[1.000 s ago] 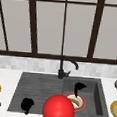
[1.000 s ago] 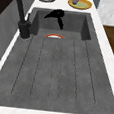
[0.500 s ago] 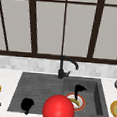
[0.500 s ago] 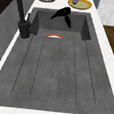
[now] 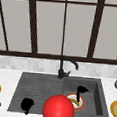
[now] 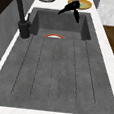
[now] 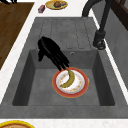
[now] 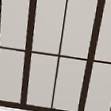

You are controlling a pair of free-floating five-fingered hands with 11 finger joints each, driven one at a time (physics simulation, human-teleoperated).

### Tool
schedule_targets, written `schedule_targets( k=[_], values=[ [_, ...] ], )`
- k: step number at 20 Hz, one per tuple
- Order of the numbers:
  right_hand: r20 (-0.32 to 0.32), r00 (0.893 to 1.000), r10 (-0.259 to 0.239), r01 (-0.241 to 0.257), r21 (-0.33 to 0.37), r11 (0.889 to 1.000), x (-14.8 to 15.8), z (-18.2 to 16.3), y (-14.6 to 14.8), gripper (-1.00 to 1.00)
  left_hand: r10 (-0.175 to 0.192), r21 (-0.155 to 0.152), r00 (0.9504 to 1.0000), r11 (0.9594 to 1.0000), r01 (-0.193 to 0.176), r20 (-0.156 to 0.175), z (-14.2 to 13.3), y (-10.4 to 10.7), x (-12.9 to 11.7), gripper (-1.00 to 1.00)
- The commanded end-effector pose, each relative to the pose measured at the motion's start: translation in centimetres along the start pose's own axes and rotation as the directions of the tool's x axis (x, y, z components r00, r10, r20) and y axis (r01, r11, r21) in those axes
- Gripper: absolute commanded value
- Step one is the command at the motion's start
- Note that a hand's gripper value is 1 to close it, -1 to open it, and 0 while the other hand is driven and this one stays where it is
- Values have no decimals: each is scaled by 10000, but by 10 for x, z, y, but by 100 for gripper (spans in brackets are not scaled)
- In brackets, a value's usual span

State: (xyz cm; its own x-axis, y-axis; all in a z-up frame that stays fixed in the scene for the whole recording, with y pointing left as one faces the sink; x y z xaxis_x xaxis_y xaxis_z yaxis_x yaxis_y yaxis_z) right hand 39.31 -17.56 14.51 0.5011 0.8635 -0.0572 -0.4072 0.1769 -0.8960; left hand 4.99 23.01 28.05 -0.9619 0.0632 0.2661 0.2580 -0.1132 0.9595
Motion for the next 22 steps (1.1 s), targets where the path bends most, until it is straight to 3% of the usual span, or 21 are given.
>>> schedule_targets(
  k=[1,10,15,19,22],
  values=[
    [647,9975,279,-290,172,9994,-8,18,-11,-100,0,0,10000,10000,0,0,0,0,0,0],
    [1321,9854,1074,-1205,957,9881,-10,42,-49,-100,0,0,10000,10000,0,0,0,0,0,0],
    [1694,9807,980,-1300,1898,9732,1,52,-64,-100,0,0,10000,10000,0,0,0,0,0,0],
    [1794,9783,1040,-1414,2102,9674,12,65,-72,-100,0,0,10000,10000,0,0,0,0,0,0],
    [2017,9748,955,-1358,1968,9710,21,71,-73,-100,0,0,10000,10000,0,0,0,0,0,0]
  ],
)
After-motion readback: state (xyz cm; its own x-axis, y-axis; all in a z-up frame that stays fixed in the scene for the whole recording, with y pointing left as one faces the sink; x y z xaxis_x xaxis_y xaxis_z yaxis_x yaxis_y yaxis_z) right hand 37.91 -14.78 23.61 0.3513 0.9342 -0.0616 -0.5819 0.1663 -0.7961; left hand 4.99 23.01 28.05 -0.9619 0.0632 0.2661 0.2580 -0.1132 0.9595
